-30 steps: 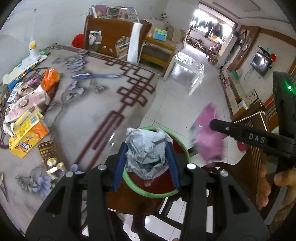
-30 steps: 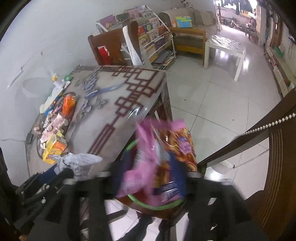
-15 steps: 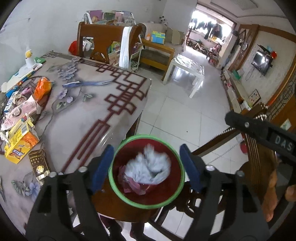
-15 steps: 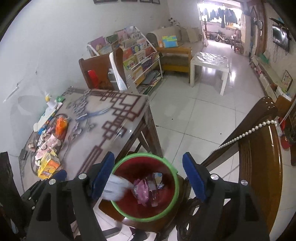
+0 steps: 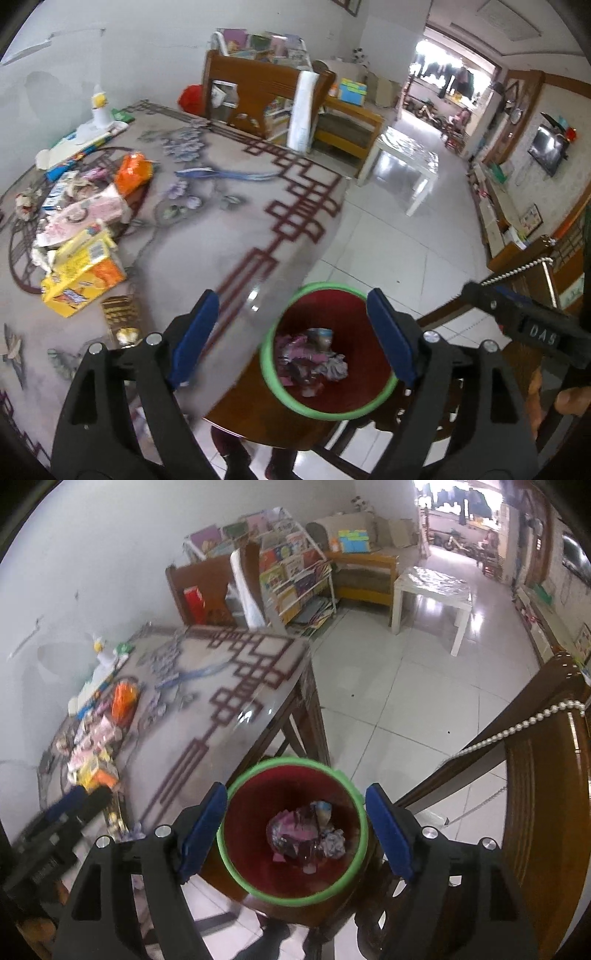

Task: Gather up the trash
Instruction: 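Move the left gripper to the yellow snack box and grasp it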

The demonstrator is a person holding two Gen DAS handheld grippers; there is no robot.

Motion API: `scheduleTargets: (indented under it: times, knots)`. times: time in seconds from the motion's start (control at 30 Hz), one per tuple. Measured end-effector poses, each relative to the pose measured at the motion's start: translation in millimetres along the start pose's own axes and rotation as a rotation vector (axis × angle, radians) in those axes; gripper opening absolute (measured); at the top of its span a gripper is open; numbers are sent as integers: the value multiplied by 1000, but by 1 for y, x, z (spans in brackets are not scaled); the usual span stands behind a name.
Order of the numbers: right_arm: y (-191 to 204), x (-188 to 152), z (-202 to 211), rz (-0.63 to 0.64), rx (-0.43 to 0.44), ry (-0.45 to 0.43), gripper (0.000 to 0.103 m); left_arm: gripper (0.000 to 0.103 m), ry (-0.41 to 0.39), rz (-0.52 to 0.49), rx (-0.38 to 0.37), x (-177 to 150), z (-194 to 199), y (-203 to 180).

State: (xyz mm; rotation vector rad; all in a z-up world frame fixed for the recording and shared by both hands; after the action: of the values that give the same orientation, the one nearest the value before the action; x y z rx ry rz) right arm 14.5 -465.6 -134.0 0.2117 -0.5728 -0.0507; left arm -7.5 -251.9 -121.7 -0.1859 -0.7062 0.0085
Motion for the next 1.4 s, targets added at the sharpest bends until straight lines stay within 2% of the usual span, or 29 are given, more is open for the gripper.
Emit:
scheduleTargets:
  times: [0.23, 0.4, 0.53, 0.7, 0.87, 1.0, 1.17, 1.27, 1.4]
  knots:
    - [16, -11, -18, 61, -18, 75, 75, 80, -14, 42, 64, 3, 5, 53]
    - [32, -9, -23, 62, 54, 148, 75, 80, -16, 18, 112, 6, 5, 101]
    - [57, 2, -18, 64, 105, 147, 81, 80, 7, -51, 185, 11, 0, 157]
    - [100, 16, -20, 86, 144, 131, 82, 80, 90, -53, 219, 12, -17, 222]
    - [138, 13, -38, 117, 155, 172, 82, 80, 136, -88, 171, 7, -30, 249]
    - [156, 8, -50, 114, 146, 186, 82, 80, 149, -198, 113, 5, -41, 250]
    - [176, 2, -66, 65, 124, 185, 82, 80, 180, -274, 69, 6, -59, 251]
    - [189, -5, -79, 68, 107, 201, 82, 76, 206, -264, 50, 6, -70, 260]
    - [210, -14, -89, 141, 63, 201, 82, 68, 208, -248, 21, 9, -77, 263]
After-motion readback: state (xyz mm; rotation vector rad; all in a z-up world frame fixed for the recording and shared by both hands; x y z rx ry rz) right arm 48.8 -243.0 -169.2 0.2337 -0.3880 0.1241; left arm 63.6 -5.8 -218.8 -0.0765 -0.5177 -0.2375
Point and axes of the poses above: each gripper's, at about its wrist camera, not at the fingertips, and z roughly against the way its jaws point, y to its left, x to its top, the point moved 1 cm from there along -z, roughly the way its jaws point
